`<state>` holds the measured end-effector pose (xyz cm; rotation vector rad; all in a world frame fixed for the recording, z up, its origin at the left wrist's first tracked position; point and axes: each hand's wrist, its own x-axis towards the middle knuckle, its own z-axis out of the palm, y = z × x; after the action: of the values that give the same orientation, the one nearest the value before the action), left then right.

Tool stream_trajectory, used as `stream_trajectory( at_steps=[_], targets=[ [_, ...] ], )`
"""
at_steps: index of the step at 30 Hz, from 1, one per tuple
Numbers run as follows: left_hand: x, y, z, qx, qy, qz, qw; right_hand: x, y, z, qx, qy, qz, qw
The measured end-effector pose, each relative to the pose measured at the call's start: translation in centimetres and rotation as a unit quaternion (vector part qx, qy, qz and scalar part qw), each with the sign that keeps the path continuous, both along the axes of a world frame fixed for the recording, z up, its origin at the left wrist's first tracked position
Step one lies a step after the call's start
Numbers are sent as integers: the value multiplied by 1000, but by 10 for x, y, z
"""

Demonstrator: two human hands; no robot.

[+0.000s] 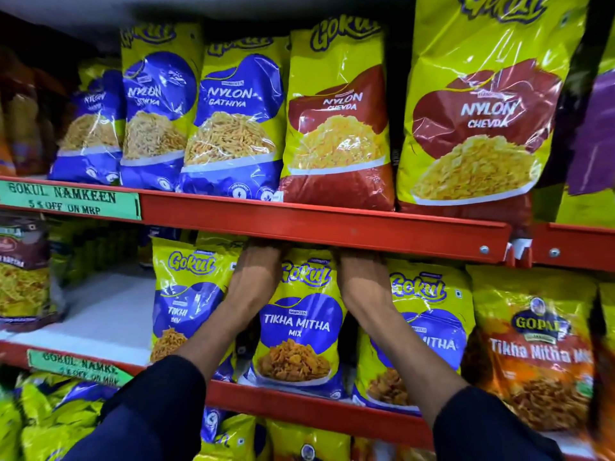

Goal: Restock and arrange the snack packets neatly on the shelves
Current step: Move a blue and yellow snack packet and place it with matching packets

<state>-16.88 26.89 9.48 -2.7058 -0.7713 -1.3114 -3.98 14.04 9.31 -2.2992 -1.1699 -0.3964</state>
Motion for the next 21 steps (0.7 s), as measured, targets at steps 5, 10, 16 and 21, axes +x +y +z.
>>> stream_trajectory(
  at_steps=[5, 10, 16, 21],
  targets=[
    [-1, -2, -33, 81, -117, -1, 990, -4, -7, -24, 123, -202, 2, 972],
    [-11, -1, -105, 127, -45, -43, 990, -13, -10, -92, 87, -273, 112, 952],
    [-11, 3, -135, 103, 50, 8, 993, -7, -8, -108, 7, -285, 70, 956],
    [-7, -5, -144, 143, 73, 24, 987, 13, -36, -109, 82, -268, -14, 960]
  ],
)
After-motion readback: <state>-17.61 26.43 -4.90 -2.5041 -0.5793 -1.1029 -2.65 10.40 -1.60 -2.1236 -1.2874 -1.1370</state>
